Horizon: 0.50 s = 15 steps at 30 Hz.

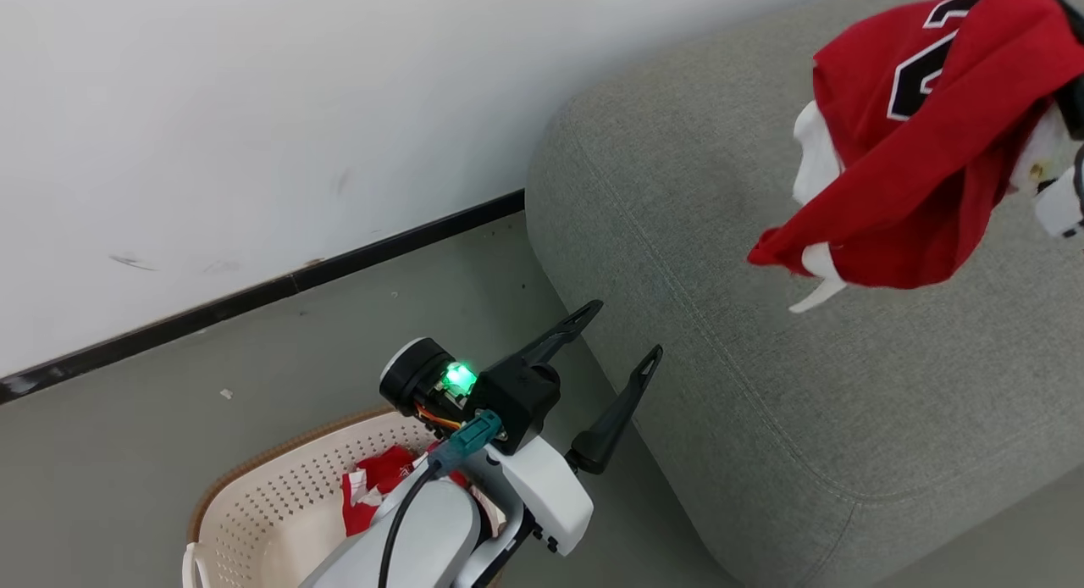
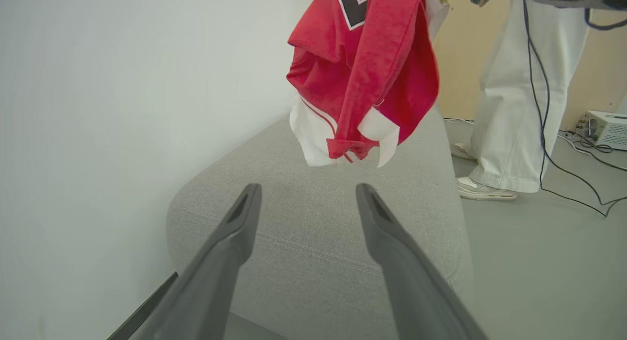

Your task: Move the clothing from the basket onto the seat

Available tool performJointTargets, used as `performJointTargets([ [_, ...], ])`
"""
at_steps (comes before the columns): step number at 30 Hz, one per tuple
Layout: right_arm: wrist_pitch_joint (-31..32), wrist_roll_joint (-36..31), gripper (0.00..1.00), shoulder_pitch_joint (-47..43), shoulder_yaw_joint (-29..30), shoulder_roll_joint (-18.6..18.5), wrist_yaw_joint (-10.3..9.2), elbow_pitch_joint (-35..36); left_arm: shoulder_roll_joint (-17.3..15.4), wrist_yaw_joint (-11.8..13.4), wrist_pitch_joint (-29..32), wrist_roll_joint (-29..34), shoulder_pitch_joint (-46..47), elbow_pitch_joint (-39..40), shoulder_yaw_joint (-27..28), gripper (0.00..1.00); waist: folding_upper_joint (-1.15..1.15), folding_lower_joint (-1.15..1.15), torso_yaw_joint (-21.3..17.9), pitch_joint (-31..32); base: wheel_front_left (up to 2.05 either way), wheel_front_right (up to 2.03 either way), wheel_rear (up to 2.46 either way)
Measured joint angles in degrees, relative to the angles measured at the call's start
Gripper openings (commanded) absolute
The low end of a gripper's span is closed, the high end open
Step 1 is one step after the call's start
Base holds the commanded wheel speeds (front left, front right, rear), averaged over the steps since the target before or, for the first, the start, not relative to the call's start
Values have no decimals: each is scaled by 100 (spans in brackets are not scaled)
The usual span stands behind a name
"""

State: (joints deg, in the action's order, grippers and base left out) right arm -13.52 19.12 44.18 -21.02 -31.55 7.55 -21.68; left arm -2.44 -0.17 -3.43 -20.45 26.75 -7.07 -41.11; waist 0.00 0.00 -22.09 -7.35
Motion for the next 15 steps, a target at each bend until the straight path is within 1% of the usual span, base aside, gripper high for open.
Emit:
performJointTargets([
  [7,75,67,0,560,359,-169,0,-424,-10,103,33,162,198,126,41,100,0,0,72,-289,0,0,0],
  [11,100,108,0,619,567,-286,0,-821,-25,107,44,261,235,214,38,100,0,0,136,-450,0,0,0],
  [15,100,92,0,621,639,-387,0,-1194,-34,155,85,334,369,305,32,100,0,0,217,-599,0,0,0],
])
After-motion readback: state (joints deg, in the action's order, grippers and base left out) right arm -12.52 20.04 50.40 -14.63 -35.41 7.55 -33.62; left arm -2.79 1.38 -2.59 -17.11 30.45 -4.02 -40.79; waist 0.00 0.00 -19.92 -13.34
